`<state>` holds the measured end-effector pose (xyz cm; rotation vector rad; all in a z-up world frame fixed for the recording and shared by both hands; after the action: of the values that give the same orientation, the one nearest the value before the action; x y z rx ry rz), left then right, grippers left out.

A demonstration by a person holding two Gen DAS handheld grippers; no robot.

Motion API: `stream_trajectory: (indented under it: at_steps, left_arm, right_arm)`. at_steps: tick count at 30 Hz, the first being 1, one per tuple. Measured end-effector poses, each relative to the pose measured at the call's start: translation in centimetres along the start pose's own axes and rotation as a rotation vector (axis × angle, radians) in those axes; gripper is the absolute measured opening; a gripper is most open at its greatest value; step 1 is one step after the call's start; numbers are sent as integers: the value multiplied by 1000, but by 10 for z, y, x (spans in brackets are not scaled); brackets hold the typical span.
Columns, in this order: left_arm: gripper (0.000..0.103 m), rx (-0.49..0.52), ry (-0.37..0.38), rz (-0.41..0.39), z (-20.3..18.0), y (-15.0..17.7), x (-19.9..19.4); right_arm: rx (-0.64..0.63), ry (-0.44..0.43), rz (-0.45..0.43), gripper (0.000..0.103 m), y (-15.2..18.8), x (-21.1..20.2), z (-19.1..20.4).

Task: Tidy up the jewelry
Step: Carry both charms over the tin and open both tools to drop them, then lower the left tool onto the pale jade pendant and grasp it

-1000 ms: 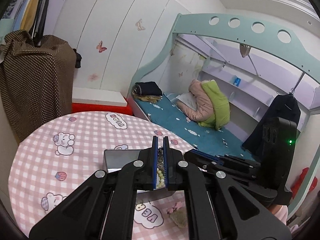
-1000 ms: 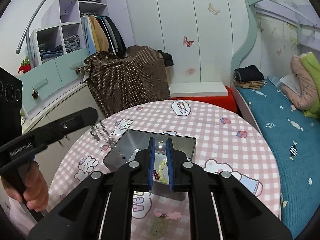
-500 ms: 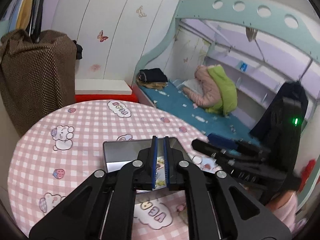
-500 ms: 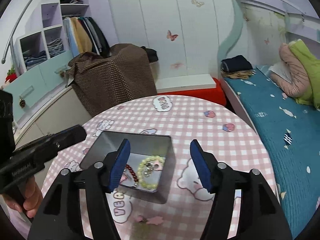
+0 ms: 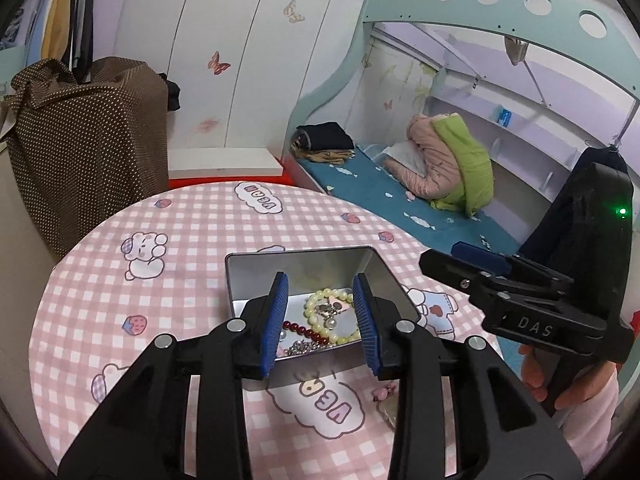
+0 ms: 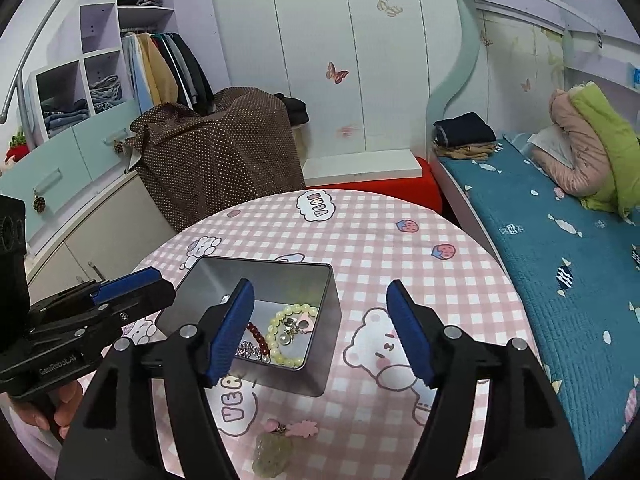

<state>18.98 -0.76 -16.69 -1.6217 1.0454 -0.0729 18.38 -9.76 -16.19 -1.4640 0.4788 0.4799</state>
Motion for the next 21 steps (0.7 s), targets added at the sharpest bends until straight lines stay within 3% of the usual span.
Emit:
stream_trajectory:
  at_steps: [2, 5, 12, 18, 21]
  left_arm:
    - [36, 3, -2, 3, 0, 1, -2]
    - [49, 10, -12, 7, -2, 6, -4]
    - [67, 21, 17, 42, -14, 20, -6]
    - [75, 24, 39, 80, -31, 36, -1]
    - [77, 5, 58, 135, -38, 52, 7]
  right_arm:
    - [-1, 5, -3, 69, 0, -3, -1]
    - [-1, 25, -10, 77, 1, -7, -4]
    - [22, 85, -8, 93, 10, -16, -23]
    - [62, 131, 8, 95, 24, -25, -47]
    - [67, 158, 20, 95, 34, -29, -58]
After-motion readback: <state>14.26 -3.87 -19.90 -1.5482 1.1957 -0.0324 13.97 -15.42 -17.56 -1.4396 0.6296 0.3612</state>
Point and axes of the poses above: each gripper's, at about its wrist camera, not at the fingertips, and x roughly the way its jaws point, z to its left, y to its underside, the point moved 7 cm from there along x, roughly the way its jaws point, and after that the axes turned 13 degrees about y, right-handed, at the moved point
